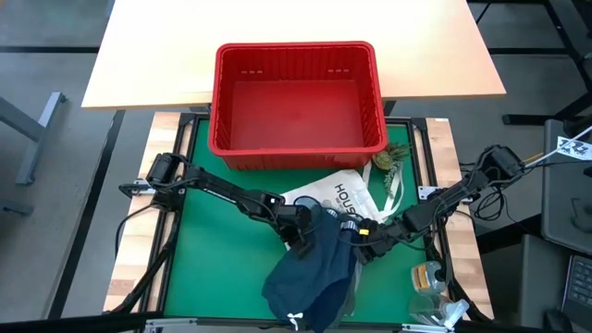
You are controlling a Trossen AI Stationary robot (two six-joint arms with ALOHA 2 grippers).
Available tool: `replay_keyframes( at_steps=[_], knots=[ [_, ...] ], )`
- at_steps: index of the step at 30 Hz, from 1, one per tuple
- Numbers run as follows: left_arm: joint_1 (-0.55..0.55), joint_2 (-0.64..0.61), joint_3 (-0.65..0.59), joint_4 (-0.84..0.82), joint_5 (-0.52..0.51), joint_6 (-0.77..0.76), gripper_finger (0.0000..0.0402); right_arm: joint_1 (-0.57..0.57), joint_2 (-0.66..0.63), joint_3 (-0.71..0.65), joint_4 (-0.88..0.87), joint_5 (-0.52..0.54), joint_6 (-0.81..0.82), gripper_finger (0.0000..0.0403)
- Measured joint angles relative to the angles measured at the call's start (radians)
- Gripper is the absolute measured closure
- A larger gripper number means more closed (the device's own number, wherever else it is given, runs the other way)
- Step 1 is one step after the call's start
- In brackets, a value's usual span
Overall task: Fold Laundry from Bin
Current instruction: Put the stacked clothes into the red organizer bin
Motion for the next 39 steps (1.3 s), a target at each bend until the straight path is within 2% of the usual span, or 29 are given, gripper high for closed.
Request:
replay_keyframes(
  at_steps=[7,11,16,30,39],
  knots=[
    [0.0,0.0,0.0,0.0,0.001,-0.002,0.0401,0.001,0.072,0.002,0.016,0.034,0.001,0.026],
    [0.0,0.0,0.0,-0.009,0.007,-0.002,0.0401,0.002,0.103,0.001,0.097,0.061,0.007,0.026],
    [0.0,0.0,0.0,-0.012,0.01,-0.002,0.0401,0.002,0.105,-0.001,0.185,0.099,-0.003,0.026],
    [0.0,0.0,0.0,-0.008,0.004,-0.003,0.0401,0.002,0.105,-0.002,0.225,0.21,-0.005,0.026],
    [0.0,0.0,0.0,-0.003,0.003,-0.025,0.0401,0.002,0.159,-0.001,0.245,0.204,-0.005,0.026]
  ],
)
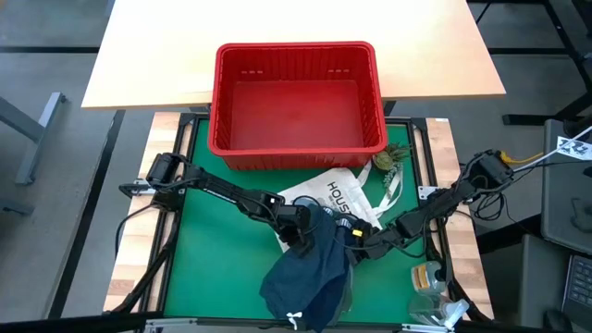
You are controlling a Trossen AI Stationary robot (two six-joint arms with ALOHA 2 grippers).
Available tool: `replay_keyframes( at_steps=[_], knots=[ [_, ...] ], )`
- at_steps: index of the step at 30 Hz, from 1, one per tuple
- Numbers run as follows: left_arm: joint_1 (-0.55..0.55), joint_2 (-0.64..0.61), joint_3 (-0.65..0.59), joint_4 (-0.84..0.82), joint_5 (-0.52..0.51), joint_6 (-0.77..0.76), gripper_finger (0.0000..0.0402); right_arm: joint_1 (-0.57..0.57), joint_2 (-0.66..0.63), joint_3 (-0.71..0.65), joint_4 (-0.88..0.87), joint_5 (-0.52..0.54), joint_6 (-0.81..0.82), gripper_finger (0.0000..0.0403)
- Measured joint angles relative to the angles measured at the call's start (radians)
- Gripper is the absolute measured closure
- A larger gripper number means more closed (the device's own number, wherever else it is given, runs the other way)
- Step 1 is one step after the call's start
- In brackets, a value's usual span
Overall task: Fold Laundry from Bin
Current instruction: Put the stacked clothes into the red organizer bin
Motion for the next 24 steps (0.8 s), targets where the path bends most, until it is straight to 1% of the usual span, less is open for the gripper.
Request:
replay_keyframes(
  at_steps=[2,4,6,9,10,12,15,17,19,24],
  knots=[
    [0.0,0.0,0.0,-0.002,0.001,-0.001,0.0401,0.0,0.008,0.0,0.021,0.007,-0.001,0.0265],
    [0.0,0.0,0.0,-0.001,0.001,-0.001,0.0401,0.0,0.009,0.0,0.035,0.017,-0.005,0.0282],
    [0.0,0.0,0.0,-0.001,0.001,-0.001,0.0401,0.0,0.009,0.0,0.043,0.02,-0.019,0.0314],
    [0.0,0.0,0.0,0.004,0.001,-0.001,0.0401,0.0,0.01,0.0,0.06,0.026,-0.023,0.0375],
    [0.0,-0.003,0.0,0.003,0.001,-0.001,0.0401,0.0,0.01,0.0,0.072,0.027,-0.023,0.0386],
    [0.0,-0.005,0.0,0.004,0.005,-0.001,0.0401,-0.001,0.008,0.0,0.099,0.032,-0.02,0.0385],
    [0.0,-0.018,0.0,0.0,0.017,-0.002,0.0401,-0.001,-0.003,-0.001,0.149,0.038,-0.019,0.036],
    [0.0,-0.026,0.0,0.005,0.019,-0.009,0.0401,-0.002,-0.009,0.0,0.176,0.049,-0.018,0.0355],
    [0.001,-0.031,0.0,0.005,0.019,-0.017,0.0401,-0.002,-0.009,-0.001,0.196,0.062,-0.016,0.0361],
    [0.005,-0.033,0.0,0.009,0.026,-0.02,0.0401,-0.002,-0.01,0.013,0.219,0.096,-0.017,0.0392]
  ],
)
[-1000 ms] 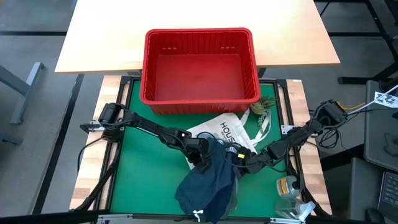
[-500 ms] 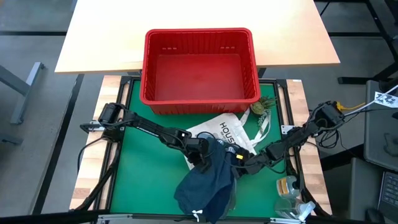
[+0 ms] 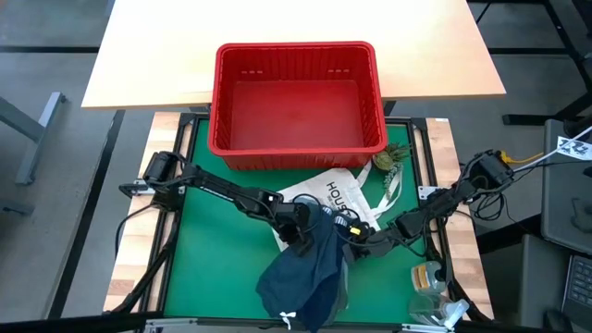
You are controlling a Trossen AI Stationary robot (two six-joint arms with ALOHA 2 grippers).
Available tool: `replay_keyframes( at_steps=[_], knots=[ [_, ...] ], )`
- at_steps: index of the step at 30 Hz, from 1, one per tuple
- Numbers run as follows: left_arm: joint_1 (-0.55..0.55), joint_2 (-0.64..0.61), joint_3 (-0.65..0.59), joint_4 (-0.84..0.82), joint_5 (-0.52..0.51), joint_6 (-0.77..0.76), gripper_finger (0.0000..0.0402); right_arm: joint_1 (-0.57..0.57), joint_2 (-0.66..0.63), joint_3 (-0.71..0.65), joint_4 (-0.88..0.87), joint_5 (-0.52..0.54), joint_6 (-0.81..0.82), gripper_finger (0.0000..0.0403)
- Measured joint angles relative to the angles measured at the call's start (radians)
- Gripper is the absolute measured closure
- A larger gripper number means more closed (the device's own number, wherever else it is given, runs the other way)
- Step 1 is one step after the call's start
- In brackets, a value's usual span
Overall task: Fold Laundry from Bin
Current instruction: Put the stacked clothes into the red organizer bin
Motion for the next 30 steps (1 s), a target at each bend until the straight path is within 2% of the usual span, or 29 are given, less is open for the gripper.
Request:
replay_keyframes(
  at_steps=[8,16,30],
  knots=[
    [0.022,0.0,0.008,-0.007,0.053,-0.002,0.0401,-0.019,-0.001,0.031,0.009,0.001,-0.009,0.0374],
    [0.034,-0.002,0.061,-0.065,0.074,0.024,0.0401,-0.027,-0.003,0.031,0.031,0.03,-0.036,0.0389],
    [0.05,-0.045,0.064,-0.076,0.085,0.025,0.0401,-0.027,-0.077,0.031,0.032,0.085,-0.089,0.0387]
  ],
)
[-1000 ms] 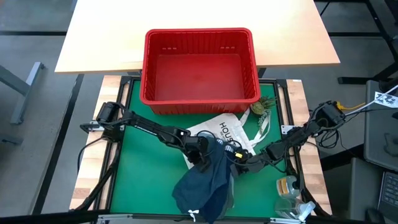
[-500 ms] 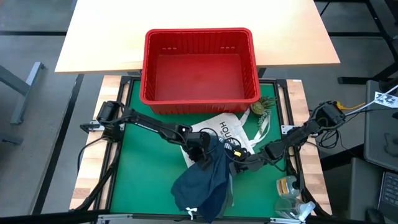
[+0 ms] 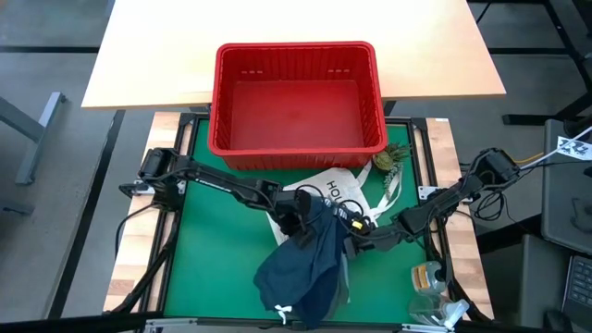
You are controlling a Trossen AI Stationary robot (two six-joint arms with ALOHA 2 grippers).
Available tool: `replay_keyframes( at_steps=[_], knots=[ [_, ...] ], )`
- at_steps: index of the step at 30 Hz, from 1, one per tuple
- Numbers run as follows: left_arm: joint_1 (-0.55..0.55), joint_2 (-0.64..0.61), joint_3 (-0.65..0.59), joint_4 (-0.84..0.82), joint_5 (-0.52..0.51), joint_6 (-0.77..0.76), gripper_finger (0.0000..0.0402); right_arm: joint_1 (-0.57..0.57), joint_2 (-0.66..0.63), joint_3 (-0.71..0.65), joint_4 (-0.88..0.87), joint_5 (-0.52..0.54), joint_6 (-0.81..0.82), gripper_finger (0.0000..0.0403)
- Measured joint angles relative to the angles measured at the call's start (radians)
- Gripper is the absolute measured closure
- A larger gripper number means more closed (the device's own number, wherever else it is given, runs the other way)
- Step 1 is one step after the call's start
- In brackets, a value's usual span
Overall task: Fold Laundry from Bin
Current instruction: Put the stacked clothes into the red organizer bin
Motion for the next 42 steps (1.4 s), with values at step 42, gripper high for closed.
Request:
replay_keyframes(
  at_steps=[42],
  knots=[
    [0.071,-0.124,0.0,-0.099,0.095,0.0,0.0402,-0.105,-0.012,0.052,0.117,-0.052,-0.104,0.0382]
  ],
)
